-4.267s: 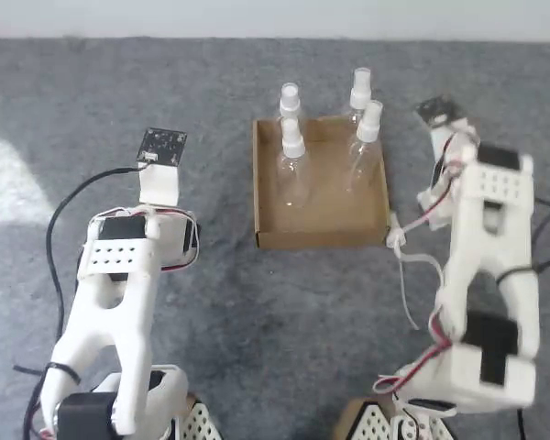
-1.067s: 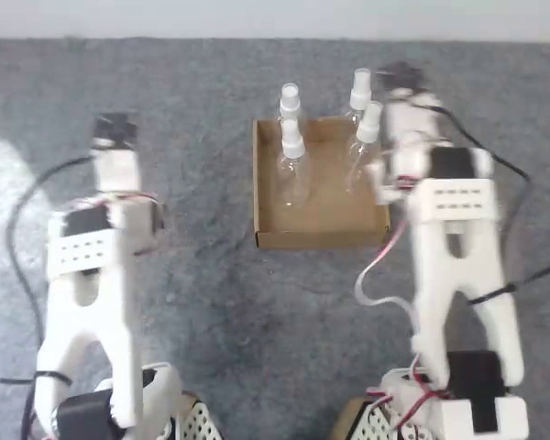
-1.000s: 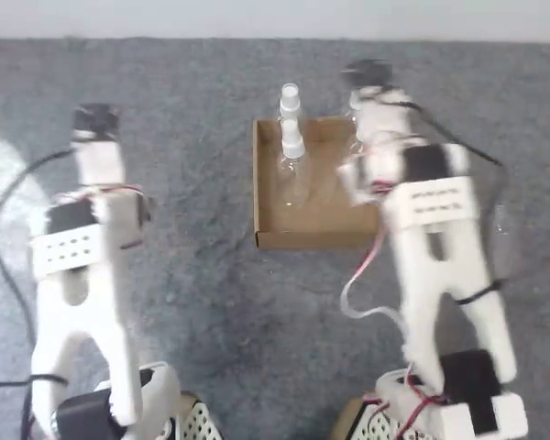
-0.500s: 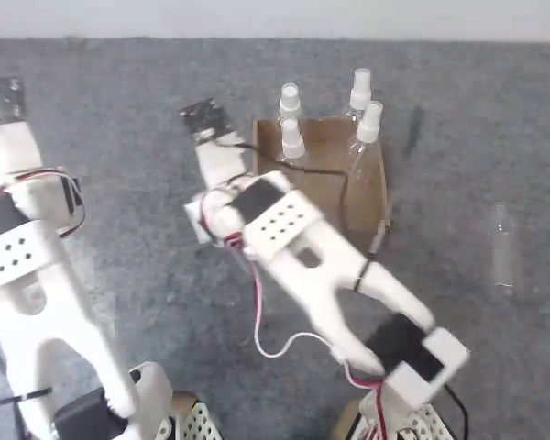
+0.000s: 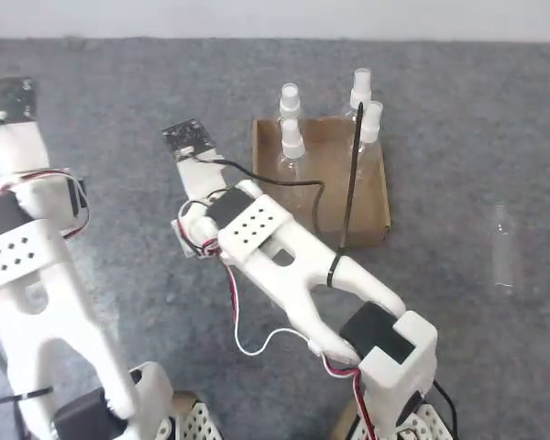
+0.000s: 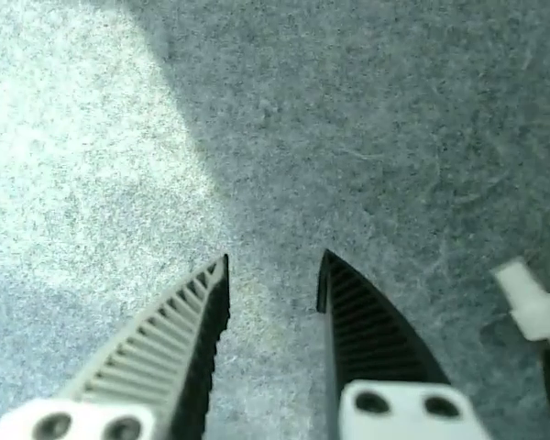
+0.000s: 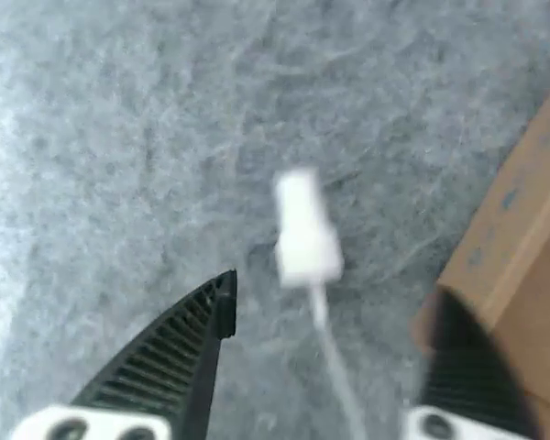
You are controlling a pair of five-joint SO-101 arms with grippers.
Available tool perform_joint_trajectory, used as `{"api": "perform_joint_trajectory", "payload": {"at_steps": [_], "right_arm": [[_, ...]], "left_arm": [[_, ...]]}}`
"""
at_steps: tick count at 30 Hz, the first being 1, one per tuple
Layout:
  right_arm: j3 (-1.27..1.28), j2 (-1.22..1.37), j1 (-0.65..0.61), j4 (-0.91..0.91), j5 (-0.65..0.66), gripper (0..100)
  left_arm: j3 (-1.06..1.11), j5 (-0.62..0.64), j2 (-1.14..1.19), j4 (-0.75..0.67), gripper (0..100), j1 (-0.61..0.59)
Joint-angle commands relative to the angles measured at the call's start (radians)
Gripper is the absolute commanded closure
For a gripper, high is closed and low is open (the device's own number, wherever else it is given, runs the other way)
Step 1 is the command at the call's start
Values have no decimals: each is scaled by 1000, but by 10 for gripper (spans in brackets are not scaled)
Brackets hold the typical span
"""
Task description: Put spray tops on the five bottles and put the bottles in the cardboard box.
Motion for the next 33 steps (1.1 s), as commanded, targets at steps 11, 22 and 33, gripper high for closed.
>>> {"api": "perform_joint_trajectory", "payload": {"at_steps": [11, 22, 33], "right_arm": [[-295, -203, 160, 677, 399, 674], [66, -638, 822, 734, 875, 673], [302, -516, 1402, 401, 1204, 607]], "left_arm": [[-47, 32, -9, 147, 849, 109], [214, 308, -3, -57, 848, 397], [386, 450, 0, -310, 848, 506]]}}
